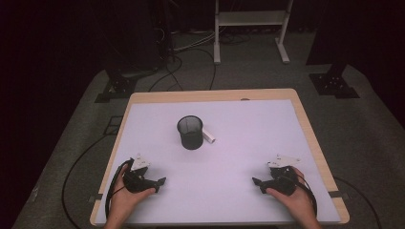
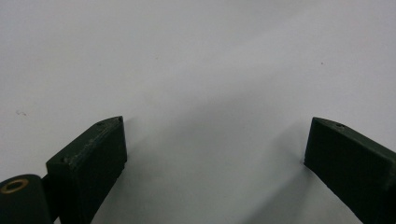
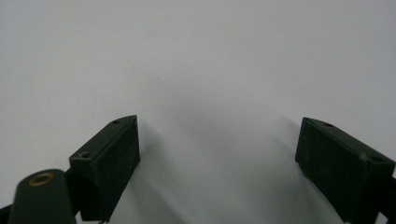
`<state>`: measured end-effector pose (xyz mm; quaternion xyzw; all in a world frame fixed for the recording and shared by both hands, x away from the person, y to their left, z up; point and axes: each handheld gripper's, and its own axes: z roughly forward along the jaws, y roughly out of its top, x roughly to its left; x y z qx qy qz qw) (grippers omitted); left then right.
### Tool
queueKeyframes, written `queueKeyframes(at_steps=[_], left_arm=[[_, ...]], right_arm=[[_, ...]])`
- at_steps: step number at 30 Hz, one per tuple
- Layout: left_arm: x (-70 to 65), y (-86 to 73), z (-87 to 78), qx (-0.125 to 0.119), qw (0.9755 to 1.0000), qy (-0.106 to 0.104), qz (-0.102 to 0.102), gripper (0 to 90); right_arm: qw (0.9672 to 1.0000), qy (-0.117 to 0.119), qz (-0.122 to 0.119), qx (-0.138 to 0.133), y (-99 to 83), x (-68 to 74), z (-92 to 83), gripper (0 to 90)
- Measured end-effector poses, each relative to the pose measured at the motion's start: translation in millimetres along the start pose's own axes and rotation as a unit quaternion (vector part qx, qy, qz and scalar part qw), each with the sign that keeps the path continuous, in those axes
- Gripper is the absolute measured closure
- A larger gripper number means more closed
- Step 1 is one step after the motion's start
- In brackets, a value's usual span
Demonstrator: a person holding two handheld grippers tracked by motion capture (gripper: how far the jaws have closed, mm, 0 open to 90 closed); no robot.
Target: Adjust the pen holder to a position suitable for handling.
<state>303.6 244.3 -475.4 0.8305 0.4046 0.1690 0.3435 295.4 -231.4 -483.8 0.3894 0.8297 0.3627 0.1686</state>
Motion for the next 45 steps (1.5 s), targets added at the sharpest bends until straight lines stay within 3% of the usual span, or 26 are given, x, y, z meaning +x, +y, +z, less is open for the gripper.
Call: queueKeyframes(at_steps=[8, 24, 26, 38, 45], left_arm=[[-1.5, 10.5, -3.4, -0.005, 0.9999, -0.014, 0.0, 6.4], [4.1, 43.4, -8.8, -0.018, 0.9997, -0.017, 0.005, 6.8], [4.6, 46.7, -8.8, -0.022, 0.9995, -0.02, 0.007, 11.1], [7.6, 63.2, -5.4, -0.019, 0.9993, -0.031, -0.004, 14.0], [8.1, 76.6, -3.9, -0.019, 0.9993, -0.031, 0.003, 15.8]], right_arm=[[1.0, -0.001, 0.0, 0.0, 0.1, 0.5, 0.1, 12.8], [1.0, -0.001, 0.0, 0.0, 0.1, 0.4, 0.1, 12.8], [1.0, -0.001, 0.0, 0.0, 0.0, 0.5, 0.1, 12.8], [1.0, -0.002, -0.003, 0.0, -0.1, 0.2, 0.0, 12.8], [1.0, -0.002, -0.003, 0.0, -0.1, 0.2, -0.1, 12.9]])
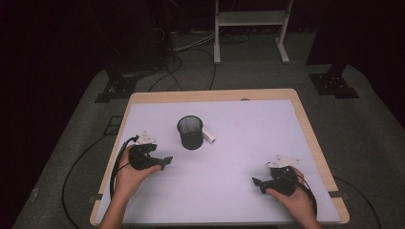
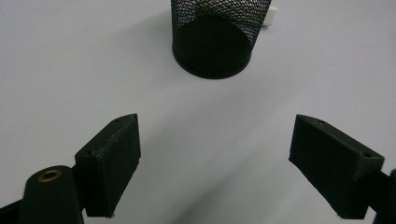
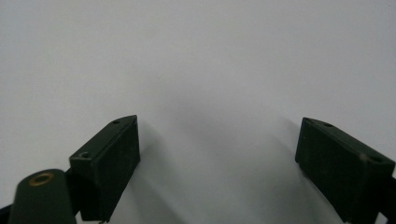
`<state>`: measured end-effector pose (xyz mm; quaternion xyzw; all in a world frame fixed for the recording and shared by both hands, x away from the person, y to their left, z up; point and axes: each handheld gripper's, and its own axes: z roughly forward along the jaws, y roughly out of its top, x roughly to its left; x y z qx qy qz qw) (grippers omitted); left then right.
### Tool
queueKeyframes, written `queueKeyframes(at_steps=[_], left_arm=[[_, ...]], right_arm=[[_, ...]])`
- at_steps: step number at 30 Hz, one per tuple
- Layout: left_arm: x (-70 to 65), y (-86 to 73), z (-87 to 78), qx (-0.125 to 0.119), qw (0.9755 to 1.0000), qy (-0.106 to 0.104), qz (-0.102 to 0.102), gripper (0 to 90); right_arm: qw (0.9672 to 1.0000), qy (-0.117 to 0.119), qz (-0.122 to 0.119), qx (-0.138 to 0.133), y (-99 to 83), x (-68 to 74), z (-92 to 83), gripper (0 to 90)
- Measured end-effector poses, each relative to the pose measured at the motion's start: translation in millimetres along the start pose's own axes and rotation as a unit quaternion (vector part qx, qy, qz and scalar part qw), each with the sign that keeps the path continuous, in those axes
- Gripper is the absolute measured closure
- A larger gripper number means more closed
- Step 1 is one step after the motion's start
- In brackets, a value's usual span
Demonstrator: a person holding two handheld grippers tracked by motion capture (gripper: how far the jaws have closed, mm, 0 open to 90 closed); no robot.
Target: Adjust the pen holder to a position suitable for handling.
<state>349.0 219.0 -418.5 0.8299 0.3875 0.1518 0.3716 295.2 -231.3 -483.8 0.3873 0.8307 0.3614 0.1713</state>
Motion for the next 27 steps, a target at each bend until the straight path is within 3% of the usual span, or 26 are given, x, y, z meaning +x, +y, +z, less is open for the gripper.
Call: queueKeyframes(at_steps=[12, 27], left_arm=[[3.6, 25.2, 3.9, -0.009, 0.9999, -0.004, 0.007, 22.9], [17.0, 49.9, 14.4, -0.02, 0.9996, -0.018, -0.006, 28.4]], right_arm=[[1.0, 0.0, -0.002, -0.001, -0.1, -0.2, 0.0, 12.8], [1.0, 0.0, 0.0, 0.0, -0.1, -0.1, 0.0, 12.8]])
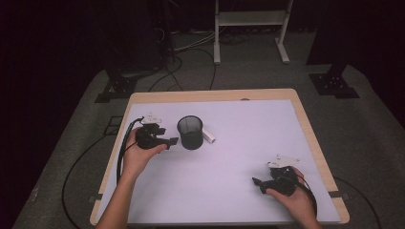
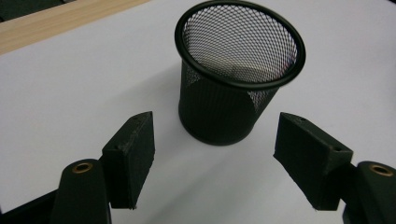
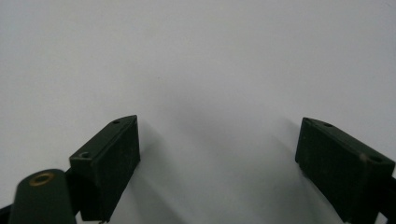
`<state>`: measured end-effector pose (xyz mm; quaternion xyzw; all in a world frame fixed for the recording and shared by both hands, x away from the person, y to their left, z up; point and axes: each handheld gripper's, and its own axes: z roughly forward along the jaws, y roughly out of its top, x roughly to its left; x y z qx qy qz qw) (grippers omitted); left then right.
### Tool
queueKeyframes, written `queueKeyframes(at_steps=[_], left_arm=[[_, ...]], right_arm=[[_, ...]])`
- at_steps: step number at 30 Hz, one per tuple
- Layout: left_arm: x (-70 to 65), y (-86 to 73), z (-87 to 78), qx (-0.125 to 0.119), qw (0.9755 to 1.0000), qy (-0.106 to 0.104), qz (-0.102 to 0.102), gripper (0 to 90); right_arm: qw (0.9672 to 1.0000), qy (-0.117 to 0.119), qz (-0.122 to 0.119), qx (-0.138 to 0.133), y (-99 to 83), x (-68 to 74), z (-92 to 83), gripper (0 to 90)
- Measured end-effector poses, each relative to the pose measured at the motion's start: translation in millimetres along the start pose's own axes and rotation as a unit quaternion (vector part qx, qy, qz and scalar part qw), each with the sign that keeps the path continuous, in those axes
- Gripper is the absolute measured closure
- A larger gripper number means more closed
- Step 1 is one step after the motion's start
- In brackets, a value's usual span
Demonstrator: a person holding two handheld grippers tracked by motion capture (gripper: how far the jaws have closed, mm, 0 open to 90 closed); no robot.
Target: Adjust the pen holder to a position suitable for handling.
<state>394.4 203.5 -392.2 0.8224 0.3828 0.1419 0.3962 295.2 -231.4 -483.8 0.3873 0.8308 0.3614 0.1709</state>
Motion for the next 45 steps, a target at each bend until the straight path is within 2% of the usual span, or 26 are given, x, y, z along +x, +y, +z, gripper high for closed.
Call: queueKeyframes(at_steps=[4, 9, 16, 29, 41, 45], left_arm=[[2.4, 5.3, 4.2, -0.011, 0.9999, -0.003, -0.006, 29.8], [3.8, 14.1, 6.9, -0.006, 1.0, -0.002, 0.0, 31.8], [4.4, 29.2, 10.2, -0.011, 0.9999, 0.001, 0.007, 33.9], [9.1, 47.4, 27.9, -0.002, 0.9998, 0.015, 0.012, 37.6], [15.2, 51.1, 46.1, 0.01, 0.9997, 0.019, 0.01, 45.2], [17.0, 50.6, 54.2, 0.023, 0.9995, 0.021, 0.011, 48.1]], right_arm=[[1.0, 0.0, 0.0, 0.0, 0.0, 0.0, 0.0, 12.8], [1.0, 0.0, 0.0, 0.0, 0.0, -0.1, 0.0, 12.8], [1.0, 0.0, -0.001, 0.0, 0.0, -0.2, 0.0, 12.9], [1.0, 0.0, 0.0, 0.0, -0.1, -0.1, 0.0, 12.9], [1.0, 0.0, -0.001, 0.0, -0.1, -0.2, 0.0, 12.9], [1.0, 0.0, 0.0, 0.0, -0.1, 0.0, 0.0, 12.9]])
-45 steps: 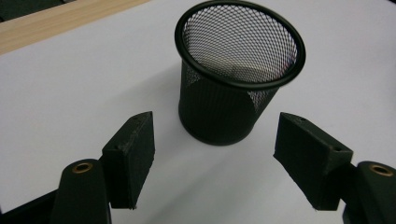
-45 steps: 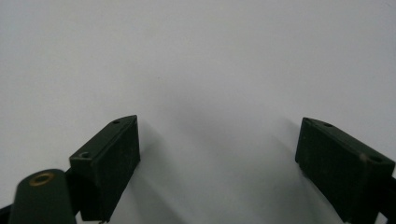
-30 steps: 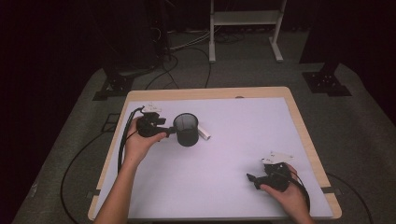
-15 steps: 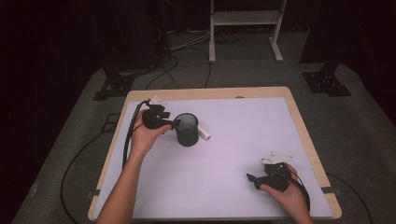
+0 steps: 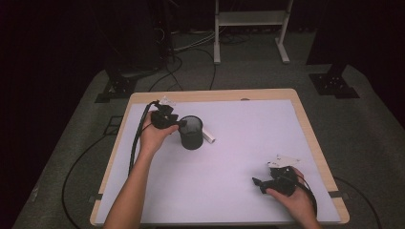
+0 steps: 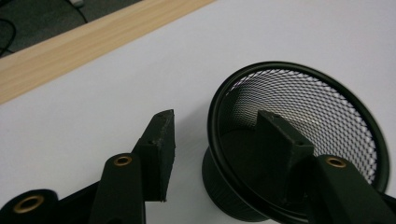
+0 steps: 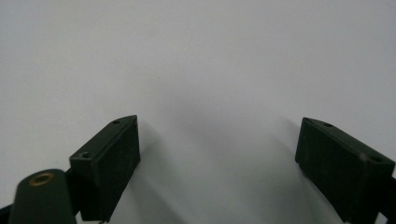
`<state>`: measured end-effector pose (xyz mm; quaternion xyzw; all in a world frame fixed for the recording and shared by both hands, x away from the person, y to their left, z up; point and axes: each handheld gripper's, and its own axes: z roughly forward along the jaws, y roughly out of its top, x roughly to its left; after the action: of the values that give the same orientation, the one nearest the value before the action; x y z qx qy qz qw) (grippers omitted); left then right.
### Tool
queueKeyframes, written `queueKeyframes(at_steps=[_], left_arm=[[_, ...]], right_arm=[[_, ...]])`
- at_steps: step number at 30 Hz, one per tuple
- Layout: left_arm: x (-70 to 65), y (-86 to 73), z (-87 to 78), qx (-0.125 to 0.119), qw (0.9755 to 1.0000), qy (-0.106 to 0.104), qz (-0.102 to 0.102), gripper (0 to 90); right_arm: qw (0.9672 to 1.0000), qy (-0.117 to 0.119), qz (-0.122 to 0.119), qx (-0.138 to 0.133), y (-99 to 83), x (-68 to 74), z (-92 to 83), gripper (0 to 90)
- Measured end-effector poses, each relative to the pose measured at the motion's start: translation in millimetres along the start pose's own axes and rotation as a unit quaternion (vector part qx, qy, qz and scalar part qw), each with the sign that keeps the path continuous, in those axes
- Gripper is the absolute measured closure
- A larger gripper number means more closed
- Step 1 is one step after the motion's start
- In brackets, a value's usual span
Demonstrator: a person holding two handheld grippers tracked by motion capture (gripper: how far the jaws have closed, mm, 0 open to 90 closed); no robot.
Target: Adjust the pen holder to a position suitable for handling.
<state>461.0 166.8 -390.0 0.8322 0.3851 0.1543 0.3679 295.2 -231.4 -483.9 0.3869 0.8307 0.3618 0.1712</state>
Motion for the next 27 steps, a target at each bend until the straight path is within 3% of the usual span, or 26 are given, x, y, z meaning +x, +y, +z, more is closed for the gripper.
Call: queueKeyframes(at_steps=[10, 18, 27], left_arm=[[1.4, 0.3, 13.5, 0.019, 0.9998, -0.005, -0.009, 58.0], [0.0, 0.9, 20.8, 0.045, 0.999, -0.002, 0.006, 68.5], [-3.1, 2.5, 22.8, 0.048, 0.9988, 0.004, 0.007, 79.0]], right_arm=[[1.0, 0.0, 0.002, -0.001, 0.1, 0.2, 0.1, 12.9], [1.0, 0.0, 0.001, 0.0, 0.0, 0.1, 0.1, 12.9], [1.0, 0.0, 0.002, 0.0, 0.1, 0.1, 0.1, 12.9]])
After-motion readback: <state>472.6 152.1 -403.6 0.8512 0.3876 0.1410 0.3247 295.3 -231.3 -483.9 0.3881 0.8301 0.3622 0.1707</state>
